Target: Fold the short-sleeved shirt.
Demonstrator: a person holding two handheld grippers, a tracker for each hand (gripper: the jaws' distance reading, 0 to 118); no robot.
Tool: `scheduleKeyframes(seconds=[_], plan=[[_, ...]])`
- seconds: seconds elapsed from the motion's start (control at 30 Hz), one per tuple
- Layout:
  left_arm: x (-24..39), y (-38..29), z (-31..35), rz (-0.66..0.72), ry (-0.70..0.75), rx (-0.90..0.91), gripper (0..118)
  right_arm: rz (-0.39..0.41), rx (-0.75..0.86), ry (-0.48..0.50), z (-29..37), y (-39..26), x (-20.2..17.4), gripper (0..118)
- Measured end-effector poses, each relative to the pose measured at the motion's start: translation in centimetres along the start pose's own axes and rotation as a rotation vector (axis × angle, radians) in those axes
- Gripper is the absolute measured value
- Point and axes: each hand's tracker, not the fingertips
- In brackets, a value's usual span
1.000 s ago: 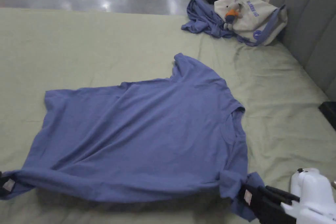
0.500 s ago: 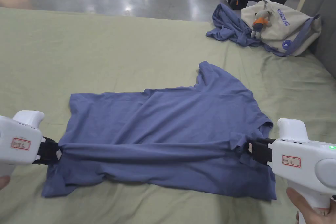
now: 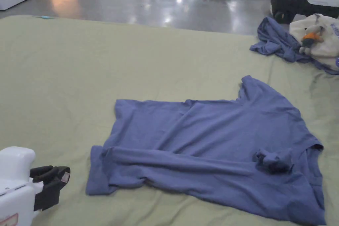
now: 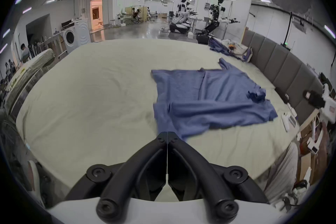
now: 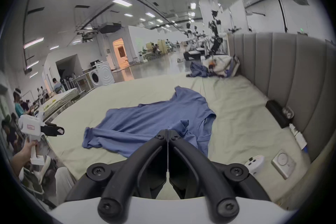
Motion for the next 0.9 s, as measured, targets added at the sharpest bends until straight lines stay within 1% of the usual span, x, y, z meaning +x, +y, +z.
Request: scheduleKeyframes(seconds=[0.03,0.07,0.1,0.13,0.2,0.23,0.27,0.3,0.33,0.37,0.4,0.43,0.47,0.5,0.53,0.57,0.6,0.63,0.67,0.7,0.73,0.77,0.8,0.83,0.87,0.9], plan=[[-0.3,-0.2,-0.2,-0.007,-0.026,-0.068,2,-0.001,-0.009,-0.003,0.8,0.0,-0.5,3],[-0.6,-0.7,-0.5,0.019,-0.070,-0.109,2,0.005,-0.003,-0.022,1.4,0.2,-1.3,3],[-0.8,-1.1,-0.9,0.027,-0.073,-0.092,2,0.009,0.000,-0.016,2.1,0.2,-1.6,3],[-0.9,-1.1,-1.9,0.014,-0.087,-0.132,2,0.008,-0.013,0.002,2.3,0.4,-1.6,3],[-1.8,-0.5,-5.3,-0.022,-0.070,-0.194,2,0.004,-0.028,-0.005,2.5,0.2,-1.5,3],[-1.9,-0.4,-6.6,-0.037,-0.095,-0.211,2,0.008,-0.034,-0.003,2.7,0.0,-1.5,3],[-1.8,-0.3,-8.2,-0.054,-0.095,-0.232,5,0.016,-0.039,-0.002,2.9,-0.2,-1.5,3],[-1.4,0.3,-10.0,-0.072,-0.080,-0.263,25,0.027,-0.051,-0.022,2.8,-0.4,-1.3,3],[-1.4,0.3,-11.2,-0.090,-0.088,-0.278,76,0.030,-0.060,-0.030,2.8,-0.6,-1.2,3],[-1.3,0.3,-12.3,-0.096,-0.089,-0.301,89,0.027,-0.074,-0.036,2.8,-0.9,-0.9,3],[-1.1,0.3,-13.0,-0.104,-0.092,-0.289,89,0.019,-0.091,-0.046,2.8,-1.3,-0.7,3],[-0.5,0.5,-13.4,-0.149,-0.076,-0.298,89,0.015,-0.104,-0.051,2.9,-1.6,-0.5,3],[-0.1,0.5,-14.1,-0.192,-0.029,-0.303,89,0.017,-0.117,-0.063,2.9,-1.9,-0.3,3],[-0.1,0.5,-14.6,-0.205,-0.025,-0.297,89,0.023,-0.131,-0.080,3.0,-2.3,-0.1,3],[-0.3,0.4,-14.9,-0.198,-0.047,-0.293,85,0.026,-0.142,-0.092,2.9,-2.6,0.0,3],[0.2,0.7,-14.5,-0.193,-0.053,-0.276,68,0.028,-0.156,-0.103,2.8,-2.9,0.3,3],[0.1,0.9,-14.7,-0.178,-0.070,-0.281,27,0.029,-0.174,-0.111,2.7,-3.3,0.6,3],[0.2,1.0,-15.0,-0.165,-0.095,-0.295,3,0.027,-0.185,-0.119,2.5,-3.6,0.9,3],[0.6,0.8,-15.4,-0.195,-0.074,-0.291,3,0.024,-0.200,-0.123,2.1,-4.0,1.2,3],[1.6,0.3,-15.1,-0.268,-0.006,-0.291,3,0.017,-0.221,-0.127,1.7,-4.4,1.6,3],[1.6,0.4,-15.7,-0.274,-0.018,-0.362,3,0.012,-0.232,-0.131,1.5,-4.6,1.9,3],[1.4,0.1,-15.8,-0.231,-0.064,-0.378,3,0.011,-0.240,-0.130,1.1,-4.9,2.1,3],[1.1,0.1,-15.3,-0.217,-0.075,-0.342,3,0.010,-0.244,-0.131,0.8,-5.2,2.3,3],[0.9,0.4,-15.2,-0.218,-0.063,-0.348,3,0.013,-0.253,-0.134,0.4,-5.4,2.5,3],[0.4,0.6,-14.9,-0.190,-0.069,-0.340,3,0.023,-0.275,-0.145,-0.1,-5.0,2.0,3],[-0.2,0.7,-14.7,-0.127,-0.096,-0.338,3,0.025,-0.280,-0.142,-0.7,-5.2,2.2,4]])
